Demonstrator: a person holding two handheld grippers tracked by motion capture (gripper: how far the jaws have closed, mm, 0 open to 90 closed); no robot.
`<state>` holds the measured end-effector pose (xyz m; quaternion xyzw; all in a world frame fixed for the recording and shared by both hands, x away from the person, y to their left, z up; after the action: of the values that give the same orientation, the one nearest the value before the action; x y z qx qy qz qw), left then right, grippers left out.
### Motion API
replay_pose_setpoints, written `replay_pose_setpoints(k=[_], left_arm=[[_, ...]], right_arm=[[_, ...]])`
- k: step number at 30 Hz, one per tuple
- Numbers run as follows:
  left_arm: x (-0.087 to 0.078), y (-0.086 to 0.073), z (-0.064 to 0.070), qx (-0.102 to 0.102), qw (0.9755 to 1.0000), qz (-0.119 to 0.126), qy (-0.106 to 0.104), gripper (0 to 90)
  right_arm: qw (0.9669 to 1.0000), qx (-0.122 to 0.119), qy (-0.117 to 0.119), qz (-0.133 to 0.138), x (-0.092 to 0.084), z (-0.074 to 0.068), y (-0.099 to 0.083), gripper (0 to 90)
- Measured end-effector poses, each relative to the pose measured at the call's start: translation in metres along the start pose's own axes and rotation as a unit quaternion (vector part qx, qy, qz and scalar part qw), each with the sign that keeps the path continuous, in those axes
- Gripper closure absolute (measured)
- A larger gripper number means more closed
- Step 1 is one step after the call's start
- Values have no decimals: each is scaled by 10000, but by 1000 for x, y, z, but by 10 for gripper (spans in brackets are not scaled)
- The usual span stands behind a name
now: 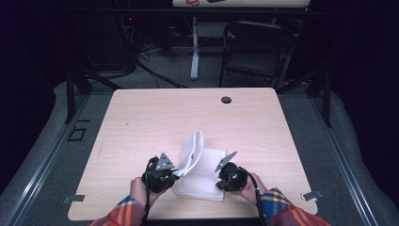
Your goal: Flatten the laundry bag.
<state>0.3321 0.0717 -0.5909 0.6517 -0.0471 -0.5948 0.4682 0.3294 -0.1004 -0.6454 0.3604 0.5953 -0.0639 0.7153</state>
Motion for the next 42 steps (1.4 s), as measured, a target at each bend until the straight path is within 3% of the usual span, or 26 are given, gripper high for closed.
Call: replay_pose_setpoints(k=[4,9,19,23,30,36,38,42], left_arm=[[-2,-3,-3,-6,10000,-26,80,823],[-5,-9,-6,-206,9998,-60,33,831],[-10,-21,-14,-530,9984,-138,168,852],[-12,-25,-16,-702,9973,-142,148,847],[-15,-34,-20,-839,9957,-391,45,821],[-20,-45,-22,-1008,9933,-541,-137,715],[-22,-48,-22,-1088,9921,-596,-175,636],[-28,-55,-26,-1172,9906,-702,-53,489]], right_arm=[[10000,14,10,-2,0,0,0,900],[10000,17,5,-12,0,0,0,900],[10000,24,-46,-53,0,0,0,900],[10000,0,-67,-60,0,0,0,900],[10000,8,-32,-62,0,0,0,900],[10000,-19,-32,-78,-1,0,0,900],[9999,-32,-31,-91,-1,0,-1,900],[9999,-51,-64,-115,-1,3,-2,900]])
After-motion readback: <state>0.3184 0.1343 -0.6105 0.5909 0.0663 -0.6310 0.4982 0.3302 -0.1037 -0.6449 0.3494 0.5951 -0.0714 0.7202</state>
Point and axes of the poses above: each handheld gripper's, and its own axes: x roughly forward along the jaws, y roughly out of its top, z roughly to its right, the point moved 10 cm from there along x, roughly forward along the jaws, and after that the axes turned 10 degrees about -y, right-handed, at the moved point
